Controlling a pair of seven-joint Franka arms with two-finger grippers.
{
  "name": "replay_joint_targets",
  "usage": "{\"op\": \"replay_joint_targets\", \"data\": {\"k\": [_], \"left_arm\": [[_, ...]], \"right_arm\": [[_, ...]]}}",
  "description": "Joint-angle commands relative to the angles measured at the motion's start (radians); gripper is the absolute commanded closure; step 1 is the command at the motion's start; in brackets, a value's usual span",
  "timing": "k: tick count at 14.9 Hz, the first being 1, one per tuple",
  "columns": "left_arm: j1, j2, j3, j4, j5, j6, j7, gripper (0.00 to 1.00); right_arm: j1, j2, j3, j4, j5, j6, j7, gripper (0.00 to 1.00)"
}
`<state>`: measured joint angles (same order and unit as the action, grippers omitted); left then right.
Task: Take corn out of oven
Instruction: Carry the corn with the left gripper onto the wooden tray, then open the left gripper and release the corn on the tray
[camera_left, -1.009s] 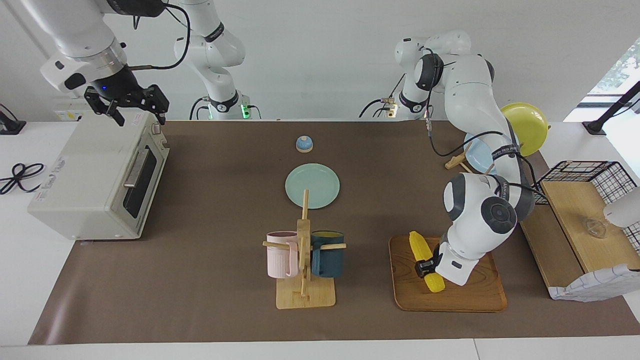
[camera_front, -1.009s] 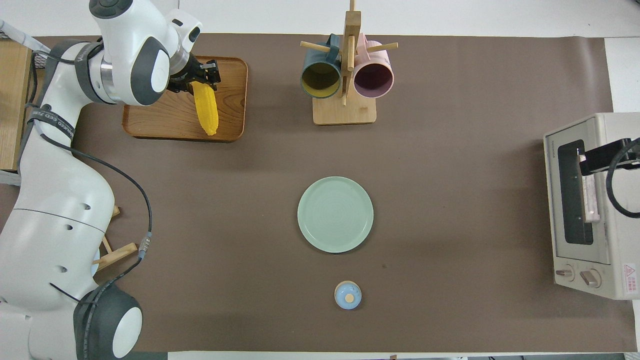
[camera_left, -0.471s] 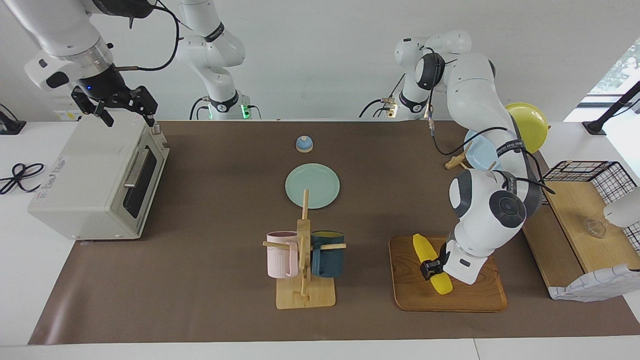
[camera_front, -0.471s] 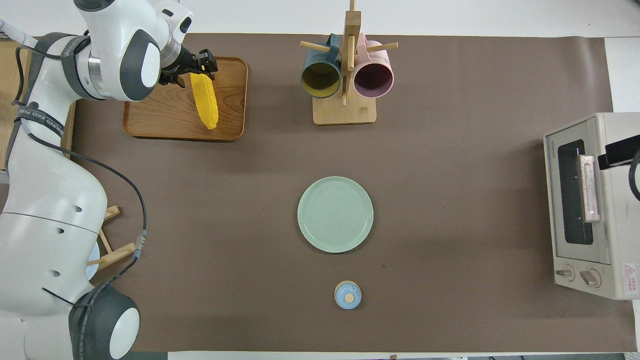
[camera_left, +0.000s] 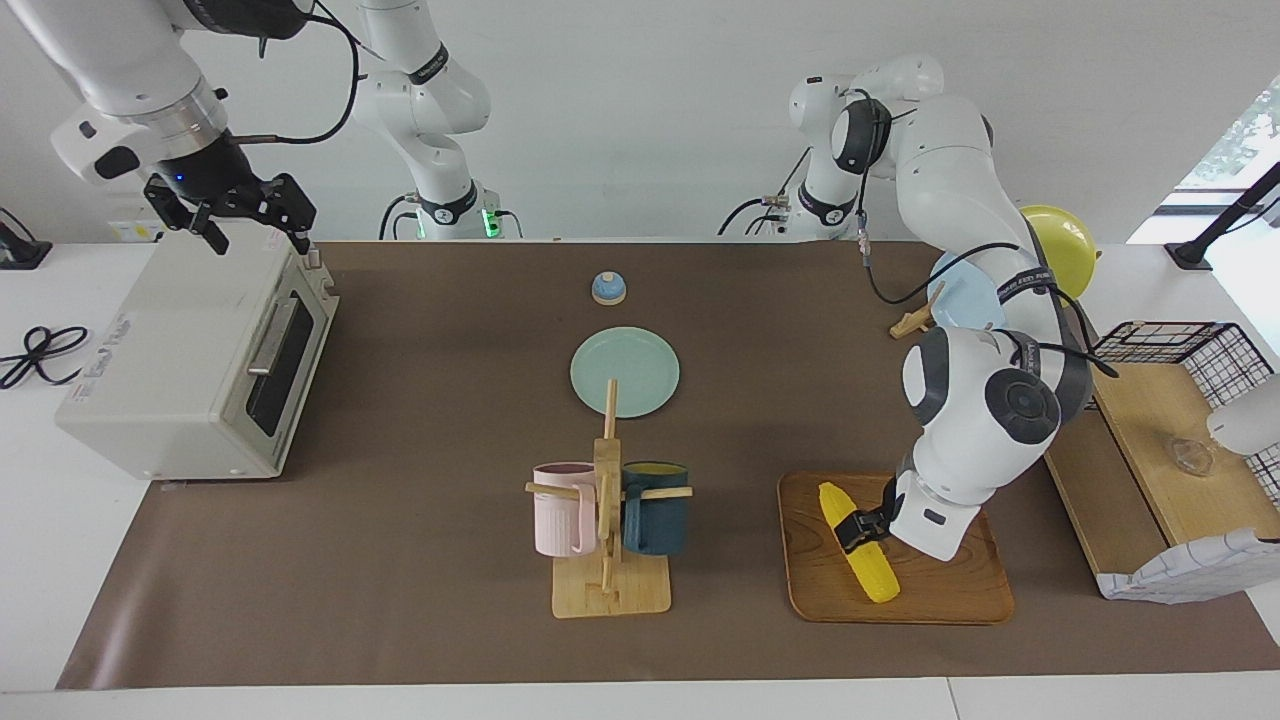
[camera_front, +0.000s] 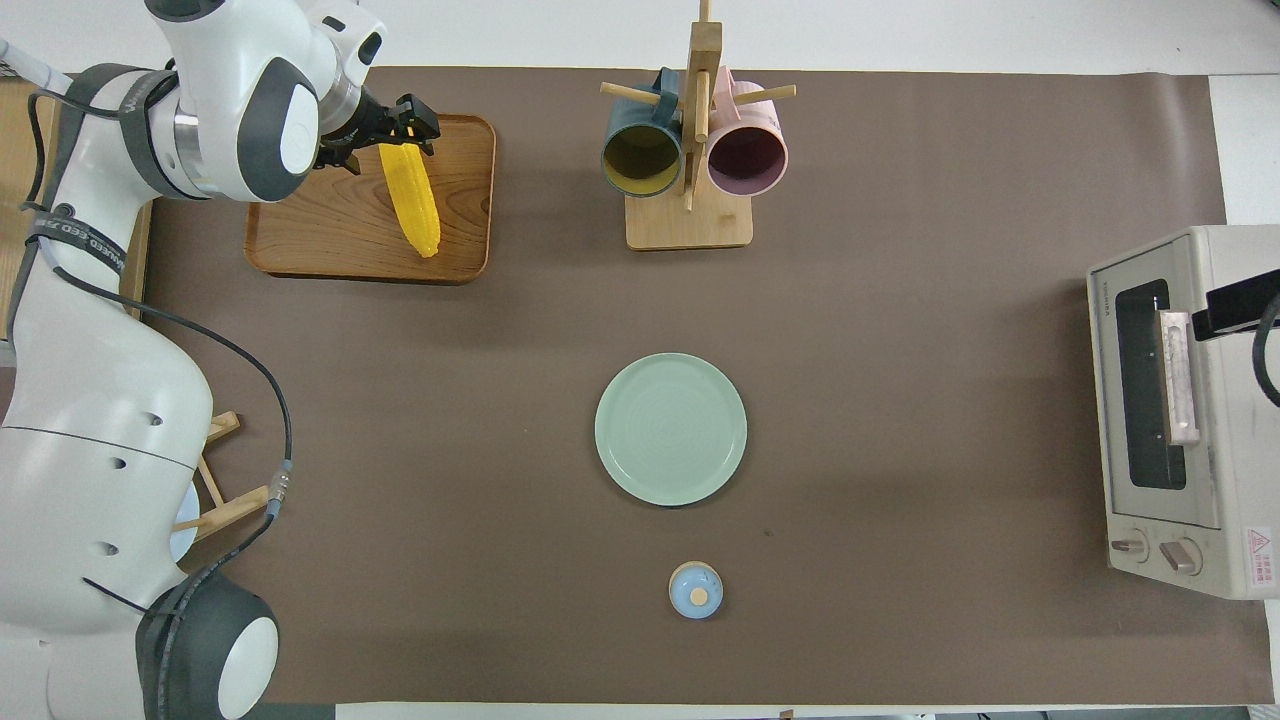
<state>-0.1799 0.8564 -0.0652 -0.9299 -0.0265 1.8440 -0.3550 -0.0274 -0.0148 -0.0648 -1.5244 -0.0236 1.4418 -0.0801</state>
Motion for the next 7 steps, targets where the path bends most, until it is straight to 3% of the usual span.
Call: {"op": "replay_joint_targets", "data": {"k": [1,4,7], "left_arm": [[0.034,-0.199,0.005,-0.186,-0.003,-0.041,0.010,0.00],[0.066,-0.402,0.004,-0.375,-0.004,-0.087,0.050,0.00],[0.098,-0.509,0.004,-0.432,-0.003,-0.193,0.126,0.00]], "right_arm": [[-0.011,-0.016,0.008,-0.023,0.011,0.012,0.013,0.00],[-0.011,-0.016,0.008,-0.023,0.011,0.012,0.014,0.00],[-0.011,-0.016,0.008,-0.023,0.013,0.012,0.014,0.00]]}}
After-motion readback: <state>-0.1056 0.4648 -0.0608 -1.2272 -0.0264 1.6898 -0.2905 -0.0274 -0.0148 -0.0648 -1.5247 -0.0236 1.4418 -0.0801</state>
